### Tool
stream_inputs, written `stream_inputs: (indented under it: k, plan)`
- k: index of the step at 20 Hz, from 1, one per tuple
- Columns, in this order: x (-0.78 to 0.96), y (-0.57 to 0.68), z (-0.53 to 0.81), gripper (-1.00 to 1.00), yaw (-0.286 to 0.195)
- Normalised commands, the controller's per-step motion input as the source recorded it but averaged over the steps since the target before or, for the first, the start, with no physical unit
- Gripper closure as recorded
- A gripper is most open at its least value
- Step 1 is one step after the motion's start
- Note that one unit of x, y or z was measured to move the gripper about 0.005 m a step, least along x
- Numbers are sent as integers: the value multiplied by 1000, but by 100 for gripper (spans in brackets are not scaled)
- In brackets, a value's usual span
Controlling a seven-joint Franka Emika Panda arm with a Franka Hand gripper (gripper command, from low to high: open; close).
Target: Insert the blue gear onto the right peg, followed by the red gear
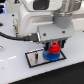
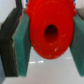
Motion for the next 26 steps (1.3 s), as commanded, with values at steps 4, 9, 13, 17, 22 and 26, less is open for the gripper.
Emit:
stream_inputs:
  k: [4, 9, 13, 17, 22, 26]
  plan:
    - [70, -5, -131, 100, 0]
    - [102, -12, -167, 100, 0]
    - [40, 3, -211, 100, 0]
    - [40, 8, 141, 100, 0]
    - [18, 2, -340, 100, 0]
    - [15, 1, -373, 100, 0]
